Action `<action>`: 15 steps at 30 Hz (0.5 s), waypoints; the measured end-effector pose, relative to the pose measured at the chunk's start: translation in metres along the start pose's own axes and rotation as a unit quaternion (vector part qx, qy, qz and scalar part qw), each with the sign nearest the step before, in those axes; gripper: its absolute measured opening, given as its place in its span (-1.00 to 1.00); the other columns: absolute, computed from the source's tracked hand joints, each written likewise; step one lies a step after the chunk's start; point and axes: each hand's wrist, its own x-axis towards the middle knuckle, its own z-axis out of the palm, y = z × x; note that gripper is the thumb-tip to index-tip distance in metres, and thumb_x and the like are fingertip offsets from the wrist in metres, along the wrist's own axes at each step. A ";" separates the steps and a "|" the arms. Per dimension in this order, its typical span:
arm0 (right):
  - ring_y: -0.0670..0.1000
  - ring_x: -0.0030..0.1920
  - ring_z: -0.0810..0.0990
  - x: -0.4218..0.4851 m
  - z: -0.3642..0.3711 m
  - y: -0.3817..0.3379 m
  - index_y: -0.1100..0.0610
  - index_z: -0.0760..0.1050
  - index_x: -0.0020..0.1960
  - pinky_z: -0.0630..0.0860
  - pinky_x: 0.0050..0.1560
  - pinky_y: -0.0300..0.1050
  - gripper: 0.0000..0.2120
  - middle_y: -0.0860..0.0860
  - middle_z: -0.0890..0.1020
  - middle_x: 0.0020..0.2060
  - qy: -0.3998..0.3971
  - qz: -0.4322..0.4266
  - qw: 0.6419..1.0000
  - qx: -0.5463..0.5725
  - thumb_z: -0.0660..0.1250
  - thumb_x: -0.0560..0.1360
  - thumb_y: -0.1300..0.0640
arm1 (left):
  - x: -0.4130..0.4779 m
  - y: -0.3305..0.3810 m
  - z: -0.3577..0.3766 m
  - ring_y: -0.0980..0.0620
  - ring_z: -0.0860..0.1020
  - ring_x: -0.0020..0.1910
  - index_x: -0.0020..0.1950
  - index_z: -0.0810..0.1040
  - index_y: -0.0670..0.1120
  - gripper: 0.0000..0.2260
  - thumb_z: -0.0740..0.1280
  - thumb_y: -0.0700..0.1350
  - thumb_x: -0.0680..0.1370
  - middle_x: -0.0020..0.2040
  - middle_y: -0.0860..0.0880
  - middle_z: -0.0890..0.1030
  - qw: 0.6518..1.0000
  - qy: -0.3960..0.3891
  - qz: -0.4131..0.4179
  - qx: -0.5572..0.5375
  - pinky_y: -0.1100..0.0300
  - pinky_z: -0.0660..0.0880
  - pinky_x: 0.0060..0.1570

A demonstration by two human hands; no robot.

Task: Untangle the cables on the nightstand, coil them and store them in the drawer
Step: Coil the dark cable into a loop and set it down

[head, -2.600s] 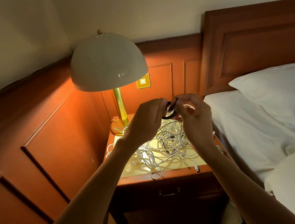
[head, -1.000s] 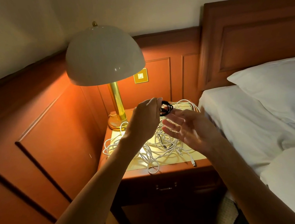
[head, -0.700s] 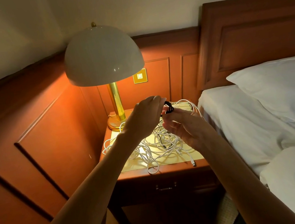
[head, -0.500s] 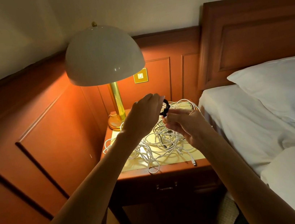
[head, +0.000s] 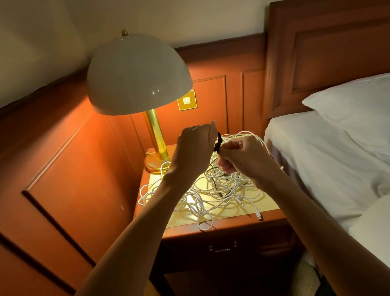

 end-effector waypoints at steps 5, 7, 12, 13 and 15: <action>0.04 -0.39 0.49 0.005 0.014 0.007 0.26 0.53 -0.21 0.37 -0.32 -0.09 -0.77 0.07 0.56 -0.40 0.037 -0.096 0.971 -0.218 0.32 0.52 0.11 | 0.005 0.002 0.002 0.09 0.42 -0.51 -0.27 0.58 -0.20 -0.60 0.18 -0.10 0.70 -0.45 -0.04 0.51 0.997 -0.008 -0.061 -0.054 0.24 0.30 -0.41; -0.03 -0.40 0.42 0.003 0.018 0.008 0.24 0.51 -0.17 0.28 -0.34 -0.14 -0.78 0.04 0.53 -0.38 0.051 -0.104 0.970 -0.214 0.29 0.54 0.10 | 0.012 -0.003 0.006 0.01 0.45 -0.42 -0.22 0.57 -0.27 -0.61 0.17 -0.09 0.69 -0.35 -0.15 0.59 0.974 -0.060 -0.168 -0.138 0.18 0.28 -0.33; -0.09 -0.44 0.37 -0.004 0.015 0.009 0.19 0.53 -0.17 0.29 -0.31 -0.14 -0.80 -0.03 0.49 -0.44 0.002 -0.058 0.993 -0.107 0.26 0.55 0.10 | 0.009 -0.013 0.023 0.04 0.26 -0.41 -0.26 0.52 -0.16 -0.67 0.21 -0.05 0.64 -0.29 -0.10 0.48 0.852 -0.103 -0.388 -0.336 0.17 0.15 -0.38; -0.10 -0.44 0.36 -0.006 0.015 0.012 0.16 0.50 -0.21 0.29 -0.31 -0.13 -0.80 -0.07 0.46 -0.47 -0.005 -0.044 0.996 -0.083 0.26 0.55 0.11 | 0.007 -0.013 0.026 0.05 0.25 -0.41 -0.27 0.48 -0.14 -0.69 0.21 -0.06 0.64 -0.31 -0.08 0.44 0.839 -0.109 -0.402 -0.350 0.18 0.16 -0.39; -0.11 -0.47 0.31 -0.010 0.017 0.017 0.10 0.46 -0.26 0.26 -0.33 -0.10 -0.79 -0.13 0.39 -0.51 -0.016 -0.018 0.999 -0.041 0.26 0.55 0.11 | 0.005 -0.011 0.031 0.07 0.25 -0.39 -0.28 0.42 -0.10 -0.72 0.23 -0.08 0.63 -0.34 -0.03 0.37 0.804 -0.114 -0.441 -0.383 0.20 0.20 -0.37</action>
